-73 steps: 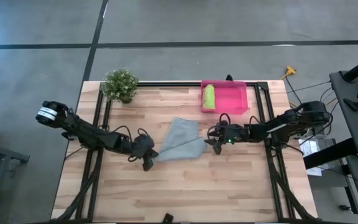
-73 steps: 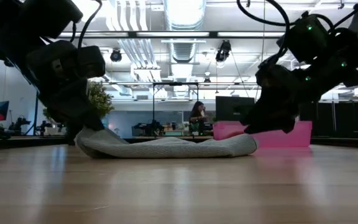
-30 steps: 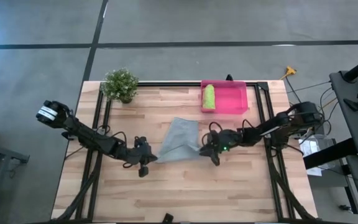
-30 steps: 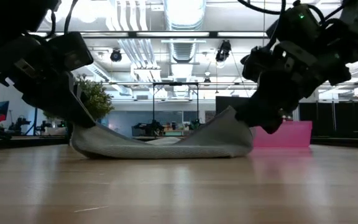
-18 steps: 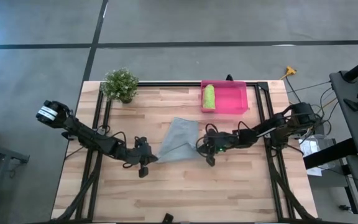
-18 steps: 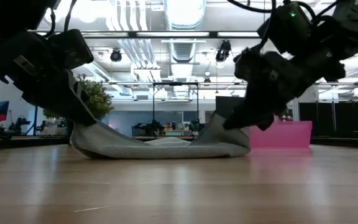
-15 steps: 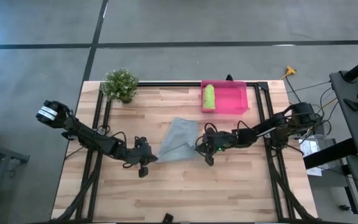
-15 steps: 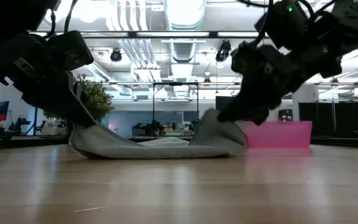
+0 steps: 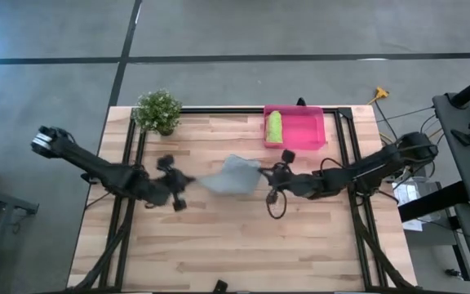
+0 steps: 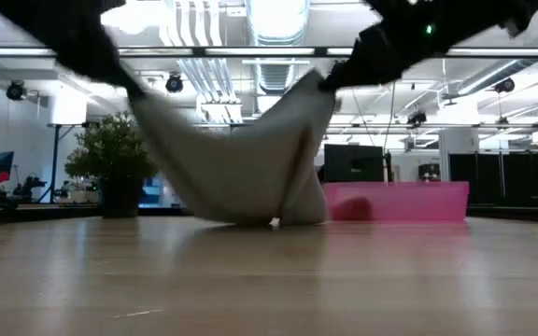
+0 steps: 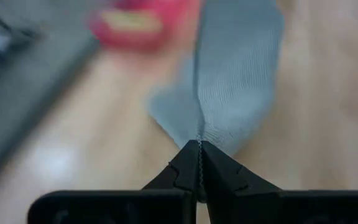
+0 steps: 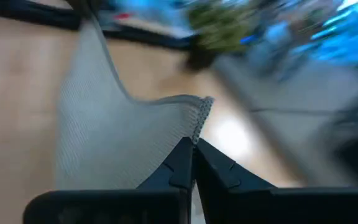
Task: Roll microfiber towels into tight, uniform cylinder then place into a basket
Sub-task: Fold the gray microfiber cloth
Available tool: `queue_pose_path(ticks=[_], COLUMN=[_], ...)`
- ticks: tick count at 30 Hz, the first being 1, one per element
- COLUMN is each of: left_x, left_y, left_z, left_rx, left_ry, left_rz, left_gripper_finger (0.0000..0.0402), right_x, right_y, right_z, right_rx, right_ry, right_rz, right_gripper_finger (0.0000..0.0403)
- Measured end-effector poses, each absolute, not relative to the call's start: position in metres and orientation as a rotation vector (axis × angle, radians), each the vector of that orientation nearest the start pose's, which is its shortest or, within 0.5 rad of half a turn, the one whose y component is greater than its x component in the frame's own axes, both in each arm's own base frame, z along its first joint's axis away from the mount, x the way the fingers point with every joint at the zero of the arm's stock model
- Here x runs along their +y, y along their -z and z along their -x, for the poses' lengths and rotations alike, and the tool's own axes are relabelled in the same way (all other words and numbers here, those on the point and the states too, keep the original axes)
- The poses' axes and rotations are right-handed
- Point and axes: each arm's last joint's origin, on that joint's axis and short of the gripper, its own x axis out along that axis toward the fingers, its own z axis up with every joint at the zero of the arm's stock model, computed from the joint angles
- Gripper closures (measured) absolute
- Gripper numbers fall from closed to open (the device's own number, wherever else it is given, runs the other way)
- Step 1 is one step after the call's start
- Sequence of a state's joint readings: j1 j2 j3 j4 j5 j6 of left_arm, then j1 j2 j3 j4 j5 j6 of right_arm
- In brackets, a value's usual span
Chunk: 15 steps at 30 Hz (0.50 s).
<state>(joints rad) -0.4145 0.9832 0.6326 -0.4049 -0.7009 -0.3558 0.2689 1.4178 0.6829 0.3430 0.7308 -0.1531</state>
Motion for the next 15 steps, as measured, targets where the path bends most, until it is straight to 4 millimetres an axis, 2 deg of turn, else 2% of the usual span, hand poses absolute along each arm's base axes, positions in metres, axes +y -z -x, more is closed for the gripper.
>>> queue_pose_path(ticks=[2,5,9,11,15], left_x=[-0.053,-0.045,-0.041,-0.042,-0.047], left_y=[-0.262,-0.303,-0.339,-0.347,-0.348], left_z=[-0.171,-0.156,-0.142,-0.139,-0.142], left_rx=[0.485,0.341,0.216,0.196,0.204], left_ry=[-0.456,-0.491,-0.447,-0.398,-0.367], left_rz=[-0.072,-0.076,-0.015,-0.019,-0.029], left_gripper_finger=[0.0401,0.0401,0.0401,0.0401,0.0401], right_x=[0.059,0.059,0.070,0.080,0.084], right_y=[-0.224,-0.242,-0.264,-0.273,-0.281], right_z=[-0.280,-0.278,-0.271,-0.265,-0.255], right_rx=[0.340,0.274,0.193,0.141,0.125], right_ry=[0.498,0.502,0.424,0.299,0.347], right_rz=[0.433,0.501,0.514,0.548,0.523], right_gripper_finger=[0.0394,0.0394,0.0394,0.0394,0.0394])
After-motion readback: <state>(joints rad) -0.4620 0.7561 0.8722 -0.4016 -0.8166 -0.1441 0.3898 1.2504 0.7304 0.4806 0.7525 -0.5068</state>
